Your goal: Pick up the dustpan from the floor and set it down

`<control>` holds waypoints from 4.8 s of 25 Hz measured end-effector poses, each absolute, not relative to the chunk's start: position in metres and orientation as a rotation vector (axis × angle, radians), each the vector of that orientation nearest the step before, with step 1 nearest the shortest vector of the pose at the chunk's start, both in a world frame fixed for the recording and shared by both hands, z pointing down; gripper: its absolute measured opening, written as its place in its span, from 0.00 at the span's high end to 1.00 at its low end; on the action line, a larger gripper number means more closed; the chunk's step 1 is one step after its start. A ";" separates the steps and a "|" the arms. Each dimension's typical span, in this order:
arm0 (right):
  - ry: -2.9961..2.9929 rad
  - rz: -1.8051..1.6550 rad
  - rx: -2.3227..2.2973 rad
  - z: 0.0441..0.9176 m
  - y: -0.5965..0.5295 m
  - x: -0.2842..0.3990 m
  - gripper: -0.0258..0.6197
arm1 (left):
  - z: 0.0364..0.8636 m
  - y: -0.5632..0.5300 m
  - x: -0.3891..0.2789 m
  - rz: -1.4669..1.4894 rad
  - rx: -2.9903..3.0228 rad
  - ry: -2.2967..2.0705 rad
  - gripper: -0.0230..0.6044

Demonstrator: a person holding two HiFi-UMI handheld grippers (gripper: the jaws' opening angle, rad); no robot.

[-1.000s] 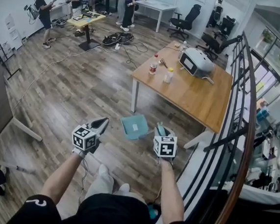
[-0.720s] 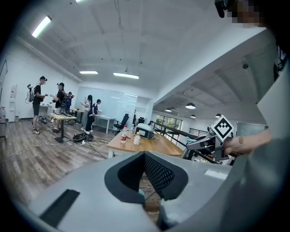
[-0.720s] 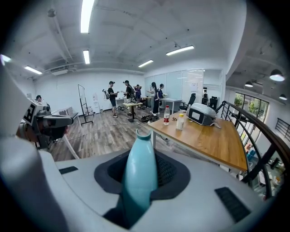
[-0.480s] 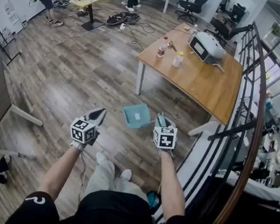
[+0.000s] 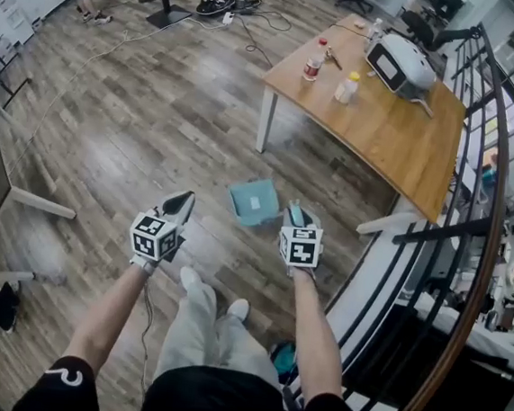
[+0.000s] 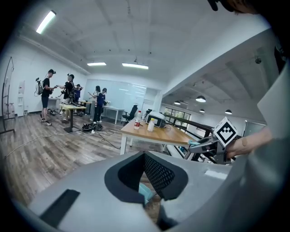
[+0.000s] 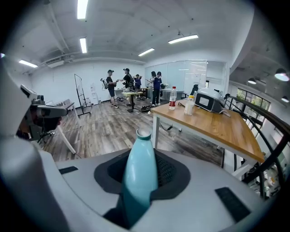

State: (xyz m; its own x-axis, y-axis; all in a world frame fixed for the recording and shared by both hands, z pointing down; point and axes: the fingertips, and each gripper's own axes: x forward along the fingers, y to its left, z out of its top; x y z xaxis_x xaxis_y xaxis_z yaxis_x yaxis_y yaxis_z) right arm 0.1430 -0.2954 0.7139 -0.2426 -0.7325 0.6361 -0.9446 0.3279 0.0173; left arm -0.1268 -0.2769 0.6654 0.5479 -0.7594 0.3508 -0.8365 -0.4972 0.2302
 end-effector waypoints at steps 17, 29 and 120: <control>-1.991 0.498 1.434 0.873 -0.364 0.086 0.82 | 0.794 -0.324 -0.139 0.319 2.410 -1.128 0.97; -1.966 0.481 1.434 0.939 -0.406 0.058 0.82 | 0.850 -0.365 -0.167 0.335 2.379 -1.109 0.97; -2.442 0.395 1.336 0.542 -0.156 0.128 0.97 | 0.511 -0.159 -0.075 0.128 2.552 -1.220 0.97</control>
